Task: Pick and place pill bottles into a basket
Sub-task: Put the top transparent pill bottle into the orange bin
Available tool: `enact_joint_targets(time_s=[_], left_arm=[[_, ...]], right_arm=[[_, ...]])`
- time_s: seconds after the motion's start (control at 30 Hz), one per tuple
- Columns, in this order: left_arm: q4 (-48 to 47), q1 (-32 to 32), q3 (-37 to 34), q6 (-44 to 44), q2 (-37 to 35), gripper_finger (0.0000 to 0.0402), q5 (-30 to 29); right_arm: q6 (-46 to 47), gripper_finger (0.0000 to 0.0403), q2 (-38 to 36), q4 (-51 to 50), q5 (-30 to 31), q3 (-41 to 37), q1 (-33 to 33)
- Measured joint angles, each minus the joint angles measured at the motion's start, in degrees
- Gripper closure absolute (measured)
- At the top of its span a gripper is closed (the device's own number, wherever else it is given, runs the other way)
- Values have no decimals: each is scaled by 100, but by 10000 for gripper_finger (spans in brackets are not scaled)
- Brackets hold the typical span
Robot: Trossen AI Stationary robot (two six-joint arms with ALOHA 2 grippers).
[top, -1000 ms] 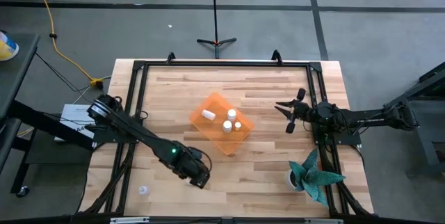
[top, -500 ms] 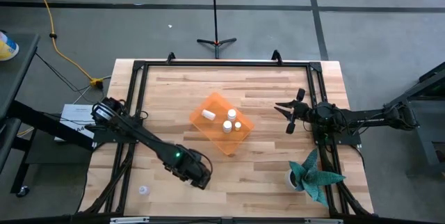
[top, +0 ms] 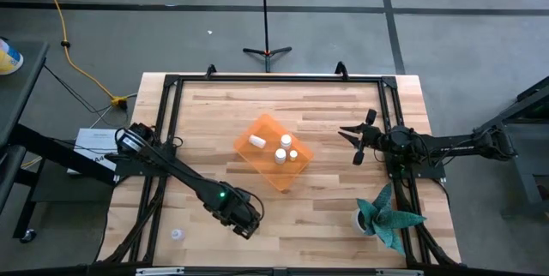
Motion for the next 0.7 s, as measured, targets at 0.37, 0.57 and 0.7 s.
enact_joint_targets(time_s=[0.37, 0.57, 0.7], left_arm=[[-45, -2, 0, 580, 128, 137, -53], [-37, -2, 0, 938, 128, 164, -41], [-33, -1, 5, 1050, 128, 214, -20]], right_arm=[[-4, 340, -2, 4, 0, 0, 0], [-2, 340, -2, -9, 0, 0, 1], [-2, 340, -2, -17, -1, 0, 1]])
